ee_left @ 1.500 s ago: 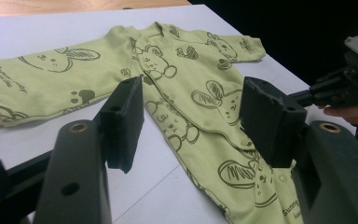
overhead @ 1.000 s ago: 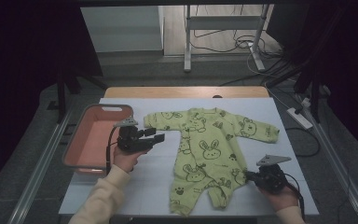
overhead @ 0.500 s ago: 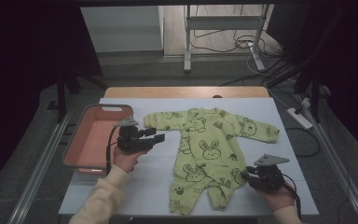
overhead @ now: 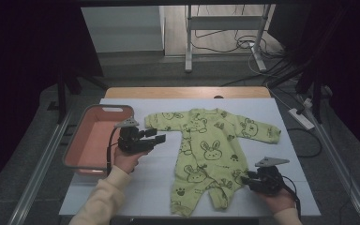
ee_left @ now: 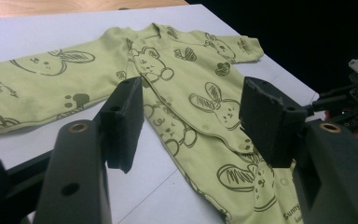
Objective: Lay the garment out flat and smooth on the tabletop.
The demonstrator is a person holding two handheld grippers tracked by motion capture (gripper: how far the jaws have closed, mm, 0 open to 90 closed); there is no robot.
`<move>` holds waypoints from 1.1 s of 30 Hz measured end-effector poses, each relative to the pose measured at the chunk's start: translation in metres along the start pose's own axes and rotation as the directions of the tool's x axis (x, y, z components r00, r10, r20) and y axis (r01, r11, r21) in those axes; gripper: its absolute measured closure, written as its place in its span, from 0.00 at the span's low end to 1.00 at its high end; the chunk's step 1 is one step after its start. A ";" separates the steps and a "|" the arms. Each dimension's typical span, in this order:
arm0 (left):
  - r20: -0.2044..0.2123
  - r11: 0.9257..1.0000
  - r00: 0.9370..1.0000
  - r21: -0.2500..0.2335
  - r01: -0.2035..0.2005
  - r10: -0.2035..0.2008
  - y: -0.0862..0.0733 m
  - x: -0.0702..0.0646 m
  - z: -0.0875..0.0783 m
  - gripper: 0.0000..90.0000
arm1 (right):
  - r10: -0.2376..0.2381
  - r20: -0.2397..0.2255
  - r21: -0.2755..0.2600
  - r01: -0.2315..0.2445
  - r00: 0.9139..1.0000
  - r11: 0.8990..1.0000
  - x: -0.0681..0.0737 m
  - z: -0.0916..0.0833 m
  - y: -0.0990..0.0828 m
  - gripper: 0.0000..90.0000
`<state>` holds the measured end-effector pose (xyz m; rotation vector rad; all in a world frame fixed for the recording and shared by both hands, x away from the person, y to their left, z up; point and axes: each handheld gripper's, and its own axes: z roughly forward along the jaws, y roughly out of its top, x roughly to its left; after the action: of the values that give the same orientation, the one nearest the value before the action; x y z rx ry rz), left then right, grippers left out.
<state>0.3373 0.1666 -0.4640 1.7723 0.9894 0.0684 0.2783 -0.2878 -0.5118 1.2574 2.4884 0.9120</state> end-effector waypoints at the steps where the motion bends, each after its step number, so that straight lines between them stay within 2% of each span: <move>1: 0.000 1.000 1.000 0.000 -0.001 0.001 0.000 0.000 0.000 0.45 | -0.004 -0.025 0.006 0.004 1.000 1.000 0.001 0.000 0.001 0.87; 3: -0.001 1.000 1.000 -0.001 -0.002 0.002 0.000 -0.001 0.000 0.45 | -0.014 -0.047 0.012 0.014 0.999 1.000 0.002 -0.001 0.002 0.92; 5: -0.002 1.000 1.000 -0.001 -0.002 0.002 0.000 -0.001 -0.001 0.45 | -0.018 -0.062 -0.009 0.018 0.998 1.000 0.001 -0.005 0.005 0.92; 7: -0.003 1.000 1.000 -0.001 -0.002 0.002 0.000 0.000 -0.001 0.45 | -0.009 -0.074 -0.054 0.005 0.997 0.999 0.002 -0.011 0.008 0.93; 9: -0.005 1.000 1.000 -0.002 0.002 -0.002 0.000 0.001 -0.001 0.45 | 0.001 -0.105 -0.098 -0.011 0.994 0.995 0.002 -0.017 0.013 0.93; 12: -0.005 1.000 1.000 0.004 -0.001 0.001 -0.001 0.000 0.000 0.45 | -0.022 -0.120 -0.154 0.004 0.993 0.988 0.005 -0.021 0.023 0.93; 16: -0.004 1.000 1.000 0.007 -0.005 0.005 -0.001 -0.001 0.001 0.45 | -0.046 -0.130 -0.217 0.017 0.990 0.976 0.009 -0.016 0.043 0.93; 21: -0.008 1.000 1.000 0.010 -0.003 0.003 -0.001 0.000 0.000 0.45 | -0.096 -0.125 -0.228 0.066 0.988 0.971 0.016 0.003 0.065 0.93; 28: -0.010 1.000 1.000 0.005 -0.002 0.002 -0.001 0.001 -0.002 0.45 | -0.131 -0.134 -0.200 0.102 0.982 0.974 0.027 0.041 0.089 0.93; 33: -0.011 1.000 1.000 0.006 -0.002 0.002 -0.002 0.002 -0.002 0.45 | -0.139 -0.147 -0.175 0.113 0.979 0.978 0.034 0.066 0.099 0.93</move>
<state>0.3367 0.1692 -0.4654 1.7806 0.9971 0.0764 0.3509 -0.1889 -0.5004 0.9980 2.5142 1.2007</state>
